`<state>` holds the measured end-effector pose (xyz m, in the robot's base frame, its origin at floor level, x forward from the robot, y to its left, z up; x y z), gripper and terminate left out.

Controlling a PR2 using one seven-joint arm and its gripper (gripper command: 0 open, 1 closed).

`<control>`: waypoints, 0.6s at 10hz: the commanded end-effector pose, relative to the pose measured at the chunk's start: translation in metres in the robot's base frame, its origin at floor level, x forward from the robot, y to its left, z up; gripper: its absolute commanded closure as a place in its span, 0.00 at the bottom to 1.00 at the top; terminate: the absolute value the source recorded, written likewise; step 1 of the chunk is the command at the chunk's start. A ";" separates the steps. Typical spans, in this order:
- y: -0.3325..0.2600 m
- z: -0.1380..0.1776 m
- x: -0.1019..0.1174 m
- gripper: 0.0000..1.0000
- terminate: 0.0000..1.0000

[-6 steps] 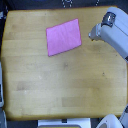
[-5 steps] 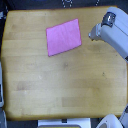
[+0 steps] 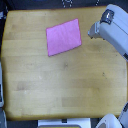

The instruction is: Folding a cloth

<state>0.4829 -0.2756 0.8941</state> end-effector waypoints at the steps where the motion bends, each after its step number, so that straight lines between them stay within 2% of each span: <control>1: 0.035 -0.041 0.067 0.00 0.00; 6: 0.095 -0.081 0.108 0.00 0.00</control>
<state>0.5479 -0.2313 0.8486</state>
